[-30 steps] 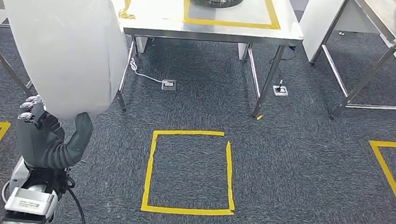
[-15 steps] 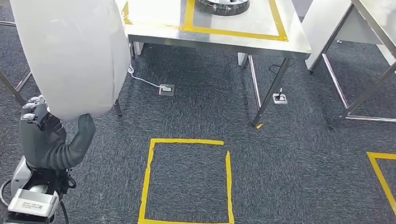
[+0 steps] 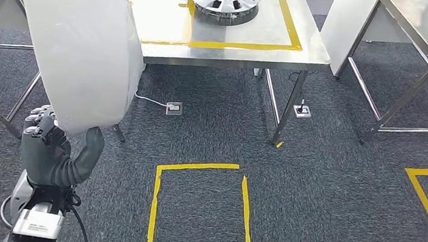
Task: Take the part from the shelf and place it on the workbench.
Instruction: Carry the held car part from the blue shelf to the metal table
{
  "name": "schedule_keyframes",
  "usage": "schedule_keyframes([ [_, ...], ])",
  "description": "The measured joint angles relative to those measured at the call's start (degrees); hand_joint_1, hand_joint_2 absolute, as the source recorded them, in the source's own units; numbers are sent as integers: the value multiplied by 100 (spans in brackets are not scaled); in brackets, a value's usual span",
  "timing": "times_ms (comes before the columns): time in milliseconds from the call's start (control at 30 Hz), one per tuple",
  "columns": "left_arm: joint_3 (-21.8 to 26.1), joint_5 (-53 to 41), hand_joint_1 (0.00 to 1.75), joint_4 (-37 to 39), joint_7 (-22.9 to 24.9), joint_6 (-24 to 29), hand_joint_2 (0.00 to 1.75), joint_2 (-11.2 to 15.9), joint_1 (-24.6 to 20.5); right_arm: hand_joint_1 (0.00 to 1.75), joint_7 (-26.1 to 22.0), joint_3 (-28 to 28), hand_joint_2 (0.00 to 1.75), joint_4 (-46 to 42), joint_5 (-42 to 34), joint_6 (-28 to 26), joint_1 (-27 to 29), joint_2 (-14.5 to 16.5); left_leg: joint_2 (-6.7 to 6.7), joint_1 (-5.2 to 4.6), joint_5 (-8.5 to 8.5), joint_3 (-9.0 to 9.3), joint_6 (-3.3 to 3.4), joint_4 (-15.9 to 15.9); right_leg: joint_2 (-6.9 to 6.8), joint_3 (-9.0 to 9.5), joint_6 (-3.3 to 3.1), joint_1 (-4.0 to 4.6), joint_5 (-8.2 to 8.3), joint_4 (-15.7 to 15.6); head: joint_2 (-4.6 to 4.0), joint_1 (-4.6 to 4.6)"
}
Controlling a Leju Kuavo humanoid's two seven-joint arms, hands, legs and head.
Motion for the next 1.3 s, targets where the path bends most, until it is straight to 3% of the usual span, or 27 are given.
schedule_keyframes([
  [33,1,-1,175,-2,-1,11,175,6,11,0,3,0,0,0,2,14,6,-5,-1,-13,85,-17,29,-227,17,96,-3,13,-74,0,0,1],
  [67,2,-4,175,-7,-1,25,175,14,21,0,3,0,0,0,5,9,11,-7,-5,-35,345,10,64,-553,31,185,-4,25,-146,-1,0,-1],
  [133,6,-11,175,-16,-1,48,175,37,45,0,-3,0,0,2,8,-15,22,2,-37,-90,1046,62,158,-1190,56,317,28,48,-278,17,0,7],
  [167,9,-15,175,-24,0,55,175,47,55,0,-7,0,0,2,9,-22,25,4,-56,-117,1285,82,200,-1378,70,353,58,54,-336,4,0,11],
  [200,12,-16,175,-33,1,61,175,55,63,0,-10,0,0,2,9,-26,27,5,-73,-126,1401,93,239,-1478,90,383,90,58,-357,30,0,17],
  [300,16,-14,175,-73,1,73,175,62,61,0,81,0,0,-4,4,21,17,-10,-85,-70,1363,292,313,-1560,121,315,168,64,-285,298,0,31],
  [367,16,-16,175,-85,1,72,175,62,57,0,246,0,0,-9,4,96,-17,-28,-86,-30,1288,449,342,-1588,76,-46,253,43,-328,865,0,49],
  [433,20,-48,175,-84,0,57,175,63,57,0,364,0,0,-11,17,137,-66,-43,-87,-6,1176,573,344,-1597,53,-546,335,3,-601,1464,0,59],
  [500,38,-102,175,-83,0,30,175,63,58,0,405,0,0,-13,38,151,-97,-52,-90,15,1038,734,325,-1598,51,-850,375,-21,-843,1573,0,60],
  [533,53,-122,175,-82,1,16,175,63,58,0,415,0,0,-13,47,157,-104,-57,-92,24,963,833,313,-1598,49,-885,381,-29,-802,1395,0,60],
  [567,69,-138,175,-81,1,5,175,63,58,0,422,0,0,-13,52,166,-104,-62,-92,31,885,933,300,-1599,38,-860,380,-36,-603,1092,0,60],
  [633,98,-159,175,-79,2,-8,175,63,58,0,428,0,0,-12,56,178,-96,-68,-98,25,718,1091,255,-1592,-32,-761,352,-33,96,392,0,62],
  [667,111,-170,175,-80,2,-12,175,63,58,0,430,0,0,-12,58,185,-94,-70,-100,20,624,1152,223,-1601,-62,-707,322,-23,353,174,0,61],
  [700,122,-180,175,-83,2,-16,175,63,57,0,433,0,0,-12,62,190,-93,-71,-101,12,570,1226,179,-1593,-76,-660,284,-14,486,51,0,59],
  [767,144,-198,175,-96,4,-22,175,63,46,0,441,0,0,-12,79,196,-95,-71,-89,14,569,1327,95,-1521,-55,-522,191,-6,424,21,0,56],
  [800,153,-215,175,-103,4,-22,175,63,38,0,444,0,0,-12,92,194,-93,-71,-79,16,626,1317,58,-1369,-49,-442,145,-11,386,2,0,51],
  [867,170,-254,175,-112,3,-22,175,63,28,0,445,0,0,-11,118,185,-86,-71,-58,22,601,1010,13,-797,-51,-290,62,-17,294,-7,0,38],
  [933,190,-283,175,-119,-1,-21,175,66,44,0,444,0,0,-11,133,177,-80,-71,-49,19,265,524,-2,-168,-43,-178,20,-8,173,-6,0,33],
  [1000,207,-299,175,-127,0,-11,175,73,73,0,444,0,0,-11,140,177,-74,-71,-47,12,-49,191,26,14,-22,-50,8,9,54,-6,0,34],
  [1033,215,-304,175,-131,1,-3,175,79,88,0,444,0,0,-11,142,178,-72,-71,-47,4,-9,134,56,-124,-11,29,7,17,-10,-5,0,32],
  [1067,223,-314,175,-135,-1,12,175,85,100,0,444,0,0,-11,143,178,-69,-69,-48,-9,192,137,93,-395,-3,114,9,25,-75,-5,0,33],
  [1133,242,-353,175,-139,0,68,175,102,117,0,444,0,0,-10,142,179,-61,-60,-58,-50,864,202,167,-1074,13,254,31,38,-202,1,0,31],
  [1200,261,-434,175,-133,1,127,175,115,124,0,445,0,0,-9,140,179,-58,-52,-82,-80,1262,248,209,-1430,38,343,90,52,-297,8,0,31],
  [1300,286,-516,175,-128,2,158,175,115,96,0,449,0,0,-10,139,179,-67,-61,-103,-44,1259,381,270,-1502,97,387,162,59,-300,126,0,34],
])
